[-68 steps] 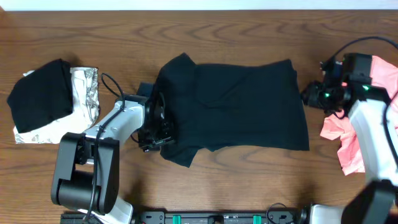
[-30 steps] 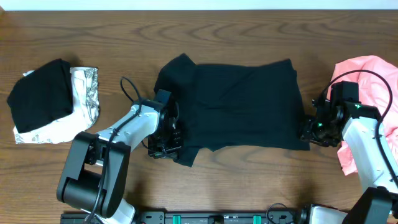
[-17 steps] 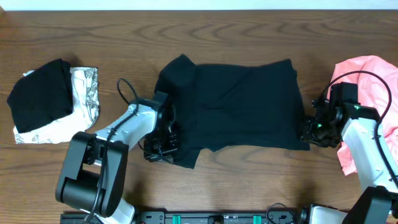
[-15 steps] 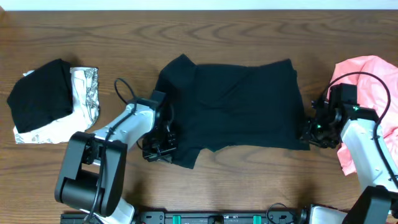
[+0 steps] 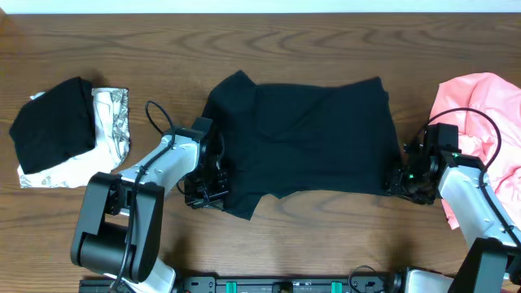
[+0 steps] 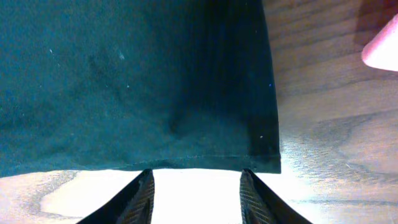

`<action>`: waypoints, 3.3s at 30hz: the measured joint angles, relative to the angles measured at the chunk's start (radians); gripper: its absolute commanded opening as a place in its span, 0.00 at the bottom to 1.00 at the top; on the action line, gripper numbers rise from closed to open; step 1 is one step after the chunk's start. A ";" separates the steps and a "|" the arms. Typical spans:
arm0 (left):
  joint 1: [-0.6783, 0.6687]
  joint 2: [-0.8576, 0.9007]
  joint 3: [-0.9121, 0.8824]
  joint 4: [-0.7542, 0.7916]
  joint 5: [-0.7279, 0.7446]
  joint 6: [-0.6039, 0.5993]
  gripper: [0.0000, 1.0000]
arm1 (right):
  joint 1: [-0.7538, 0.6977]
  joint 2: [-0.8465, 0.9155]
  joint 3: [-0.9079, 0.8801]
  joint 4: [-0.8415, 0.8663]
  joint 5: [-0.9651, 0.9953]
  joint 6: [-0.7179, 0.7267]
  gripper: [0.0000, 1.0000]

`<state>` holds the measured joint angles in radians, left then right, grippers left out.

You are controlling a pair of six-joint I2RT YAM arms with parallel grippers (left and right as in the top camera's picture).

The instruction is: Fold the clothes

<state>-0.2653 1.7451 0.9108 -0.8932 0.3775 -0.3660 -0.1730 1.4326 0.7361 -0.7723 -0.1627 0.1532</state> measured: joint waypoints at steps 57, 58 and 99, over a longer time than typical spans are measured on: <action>0.000 0.000 0.000 0.030 0.000 0.004 0.06 | -0.044 0.113 0.000 0.084 0.041 0.107 0.59; 0.000 0.000 0.000 0.030 0.000 0.004 0.06 | -0.044 0.113 0.000 0.085 0.038 0.107 0.57; 0.000 -0.263 0.000 0.041 -0.094 0.031 0.06 | -0.044 -0.019 -0.016 0.137 0.005 0.114 0.01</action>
<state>-0.2653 1.4818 0.9108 -0.8524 0.2836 -0.3347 -0.2169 1.4132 0.7197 -0.6353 -0.1577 0.2668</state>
